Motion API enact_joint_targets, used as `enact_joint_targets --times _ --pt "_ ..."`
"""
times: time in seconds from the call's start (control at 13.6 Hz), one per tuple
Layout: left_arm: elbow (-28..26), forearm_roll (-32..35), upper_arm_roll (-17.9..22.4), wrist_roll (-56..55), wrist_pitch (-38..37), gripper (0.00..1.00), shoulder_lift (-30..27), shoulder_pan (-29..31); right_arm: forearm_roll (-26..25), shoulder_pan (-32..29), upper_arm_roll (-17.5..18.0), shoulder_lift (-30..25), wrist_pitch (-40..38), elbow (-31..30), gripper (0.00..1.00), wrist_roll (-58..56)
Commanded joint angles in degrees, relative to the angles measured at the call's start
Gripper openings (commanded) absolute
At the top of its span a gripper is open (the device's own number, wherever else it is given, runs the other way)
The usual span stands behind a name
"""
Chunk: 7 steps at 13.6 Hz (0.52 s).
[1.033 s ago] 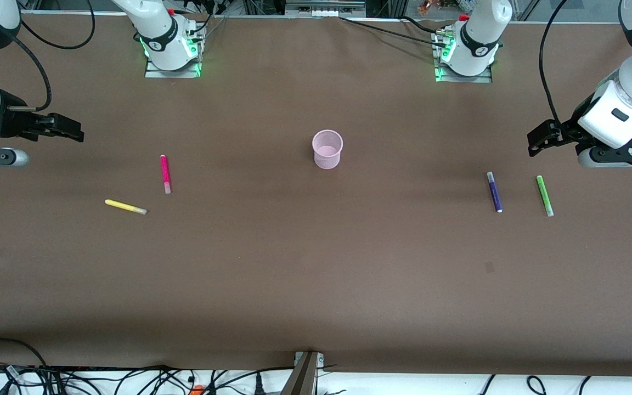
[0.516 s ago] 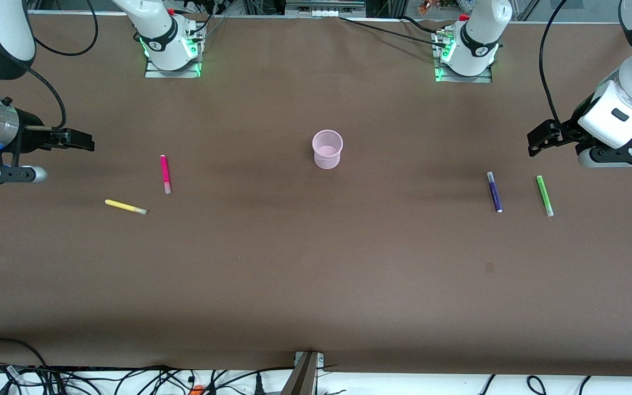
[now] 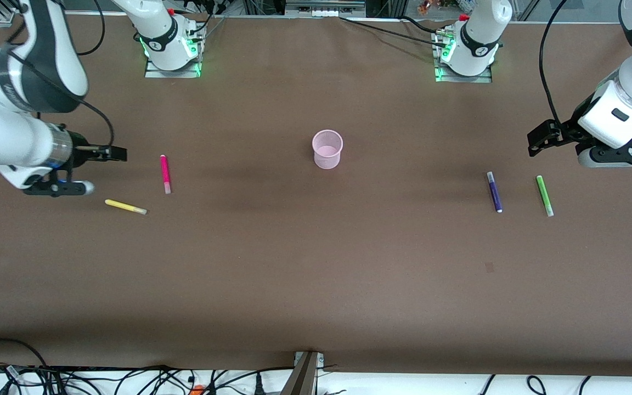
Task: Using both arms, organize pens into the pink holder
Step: 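Reach the right gripper down to the pink marker and grasp it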
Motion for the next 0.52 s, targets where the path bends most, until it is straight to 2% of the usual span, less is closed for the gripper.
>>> enact_joint_targets --times 0.0,0.44 --pt "0.4 0.5 -0.3 0.1 -0.9 1.00 -0.6 0.1 -0.3 0.1 0.8 -2.5 6.4 -8.3 0.99 0.7" --pt "0.4 0.5 -0.3 0.1 -0.9 1.00 -0.5 0.1 -0.5 0.1 1.0 -0.5 16.8 -17.9 0.99 -4.4"
